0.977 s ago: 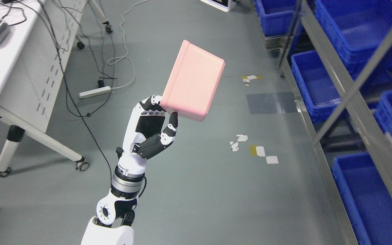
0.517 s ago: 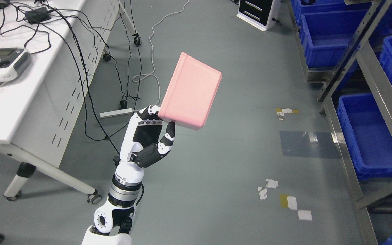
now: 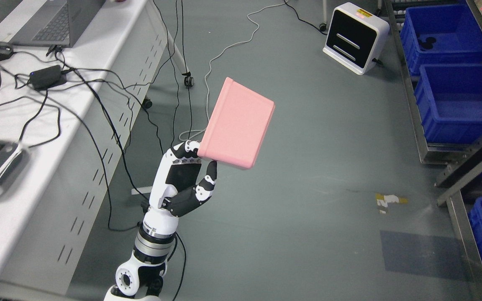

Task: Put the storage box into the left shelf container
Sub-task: 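Hold the pink box raised in the left hand while turning toward the rack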

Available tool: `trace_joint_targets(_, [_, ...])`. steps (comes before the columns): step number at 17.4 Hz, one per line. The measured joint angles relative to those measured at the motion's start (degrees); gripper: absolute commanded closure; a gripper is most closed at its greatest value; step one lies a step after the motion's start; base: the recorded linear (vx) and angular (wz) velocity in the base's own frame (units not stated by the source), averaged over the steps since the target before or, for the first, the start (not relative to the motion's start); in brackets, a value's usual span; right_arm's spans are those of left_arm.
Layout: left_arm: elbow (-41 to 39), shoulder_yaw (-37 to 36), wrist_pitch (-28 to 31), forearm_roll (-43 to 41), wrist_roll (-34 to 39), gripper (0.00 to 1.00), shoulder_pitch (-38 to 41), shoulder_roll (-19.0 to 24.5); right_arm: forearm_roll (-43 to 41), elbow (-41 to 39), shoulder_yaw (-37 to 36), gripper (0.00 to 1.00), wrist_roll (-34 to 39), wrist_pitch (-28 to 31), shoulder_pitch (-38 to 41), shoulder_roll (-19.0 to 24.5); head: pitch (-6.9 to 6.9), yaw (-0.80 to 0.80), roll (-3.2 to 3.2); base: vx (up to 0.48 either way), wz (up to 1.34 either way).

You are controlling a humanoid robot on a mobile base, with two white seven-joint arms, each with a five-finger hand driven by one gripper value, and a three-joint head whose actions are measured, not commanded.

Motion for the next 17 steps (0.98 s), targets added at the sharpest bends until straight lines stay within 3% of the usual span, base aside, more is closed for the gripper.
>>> trace_joint_targets(8, [0.1, -1.9, 0.0, 0.0, -0.3, 0.97, 2.3, 0.0, 0.0, 0.0, 0.0, 0.0, 0.3, 0.0, 0.0, 0.0, 0.0, 0.0, 0.0, 0.633, -0.82])
trace_joint_targets(17, [1.3, -4.3, -0.1, -0.1, -5.9, 0.97, 7.0, 0.0, 0.0, 0.0, 0.0, 0.0, 0.0, 0.0, 0.0, 0.0, 0.0, 0.0, 0.0, 0.386, -1.28])
